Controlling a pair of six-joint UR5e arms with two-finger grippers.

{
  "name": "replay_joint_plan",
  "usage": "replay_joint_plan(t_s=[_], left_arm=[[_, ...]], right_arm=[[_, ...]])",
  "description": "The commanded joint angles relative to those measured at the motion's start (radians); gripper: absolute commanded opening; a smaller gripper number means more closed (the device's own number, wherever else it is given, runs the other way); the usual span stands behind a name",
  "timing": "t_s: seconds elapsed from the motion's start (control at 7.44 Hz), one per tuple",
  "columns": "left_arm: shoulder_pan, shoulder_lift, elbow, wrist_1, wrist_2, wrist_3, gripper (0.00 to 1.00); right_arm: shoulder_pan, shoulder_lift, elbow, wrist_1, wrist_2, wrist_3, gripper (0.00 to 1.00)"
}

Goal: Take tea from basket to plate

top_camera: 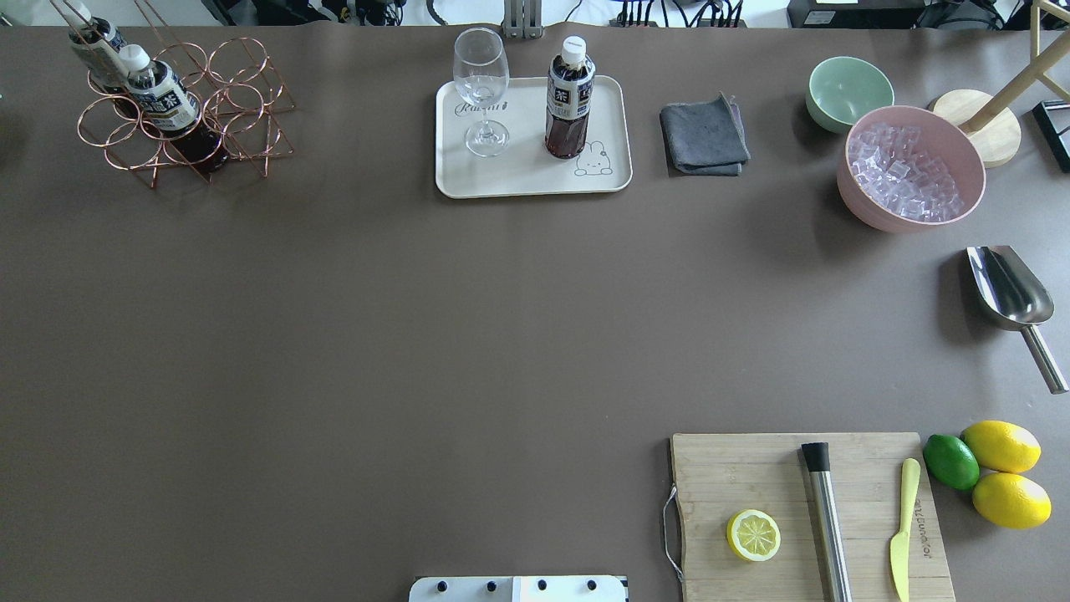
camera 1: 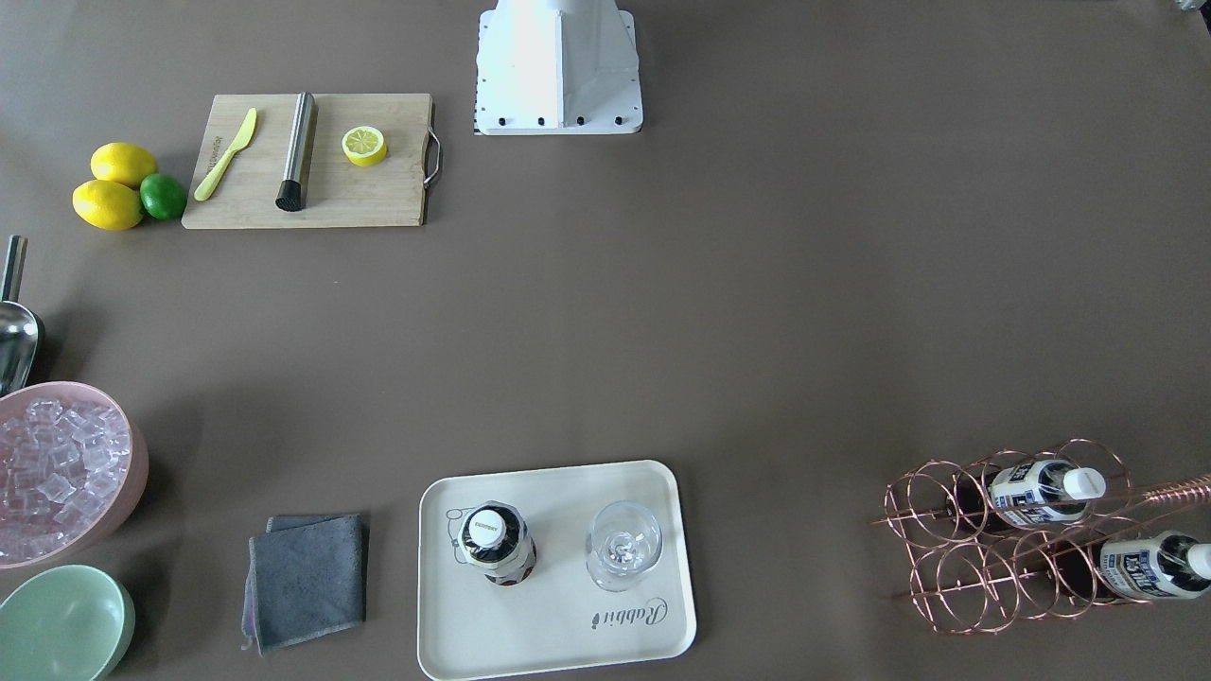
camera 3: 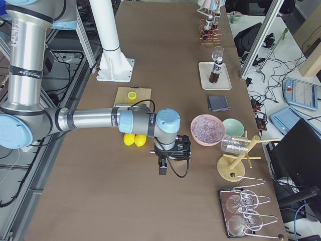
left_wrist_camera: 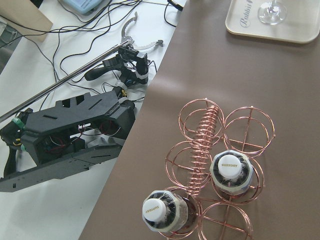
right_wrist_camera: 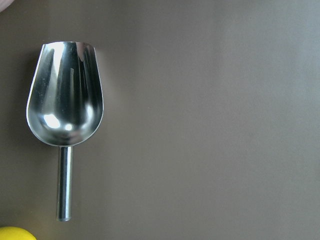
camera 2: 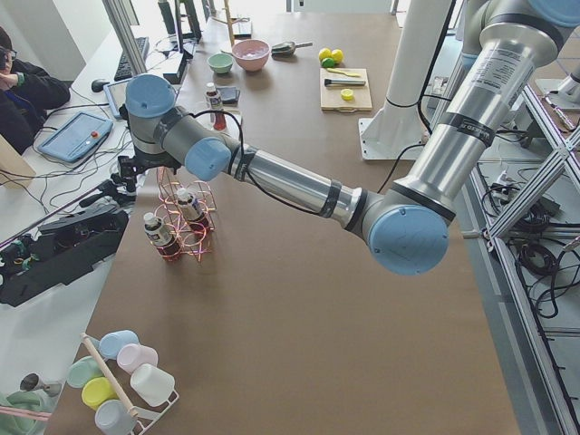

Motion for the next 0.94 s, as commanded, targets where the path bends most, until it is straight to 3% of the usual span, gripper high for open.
replay_joint_plan(t_s=[0.0,0.4,0.81], left_arm=[[-0.025,0.179,-0.185,-0.015,-0.028,-0.473,0.98],[-0.051,0.28,-0.171,-0.024,-0.019,-0.834,0.98],[-0.062,0.348,-0.119,-0.018,-0.014,-0.879,0.98]], right_arm=[[0.002,-0.003,-0.002,-0.004,0.03,-0.001,1.0],[0.002,-0.004,0.0,-0.001,0.015,-0.021,1.0],[0.002,-0.006,-0.002,0.001,0.01,-0.022,1.0]])
